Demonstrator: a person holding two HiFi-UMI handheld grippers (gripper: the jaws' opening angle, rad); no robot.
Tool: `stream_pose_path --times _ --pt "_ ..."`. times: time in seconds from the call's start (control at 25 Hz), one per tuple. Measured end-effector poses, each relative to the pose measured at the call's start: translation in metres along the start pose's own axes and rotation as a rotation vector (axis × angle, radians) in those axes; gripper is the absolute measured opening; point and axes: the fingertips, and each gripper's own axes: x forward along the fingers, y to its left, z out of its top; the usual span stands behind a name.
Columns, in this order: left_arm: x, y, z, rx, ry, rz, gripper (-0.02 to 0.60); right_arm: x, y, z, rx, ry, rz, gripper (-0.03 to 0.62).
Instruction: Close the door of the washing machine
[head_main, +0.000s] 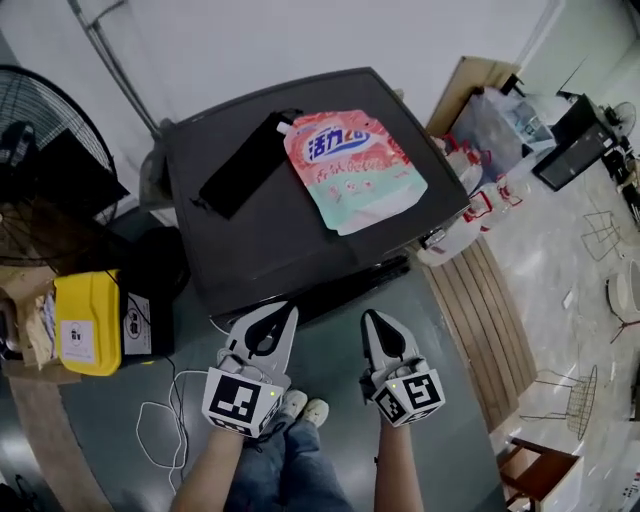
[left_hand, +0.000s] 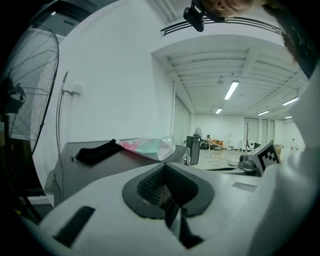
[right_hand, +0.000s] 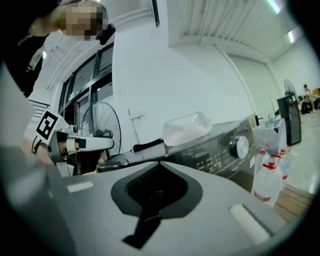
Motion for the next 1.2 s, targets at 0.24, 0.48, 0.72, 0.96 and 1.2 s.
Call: stream_pose_path --times 0.24,0.48,0.72,0.96,1.2 --pt "-0.003 -0.023 0.081 0.064 -0.103 -0.015 0.008 -0.048 -0.005 0.093 -0.074 -0.133 -0.069 0.012" --pt "-0.011 -0.046 0.148 0.117 -0.194 -0.031 0.008 -0.100 -0.006 0.170 -0.139 -0.264 -0.152 0.012" --pt "-0.017 -0.053 0.192 0.157 -0.268 -0.022 0.008 -0.138 -0.008 0.222 -0.191 -0.364 -0.217 0.012" --pt "-0.028 -0.061 0.202 0.195 -0.292 -0.020 0.008 -0.171 -0.005 0.245 -0.232 -0.420 -0.287 0.012" --pt "-0.032 -0.059 0.195 0.202 -0.288 -0.031 0.008 -0.178 -0.004 0.239 -0.231 -0.419 -0.343 0.012"
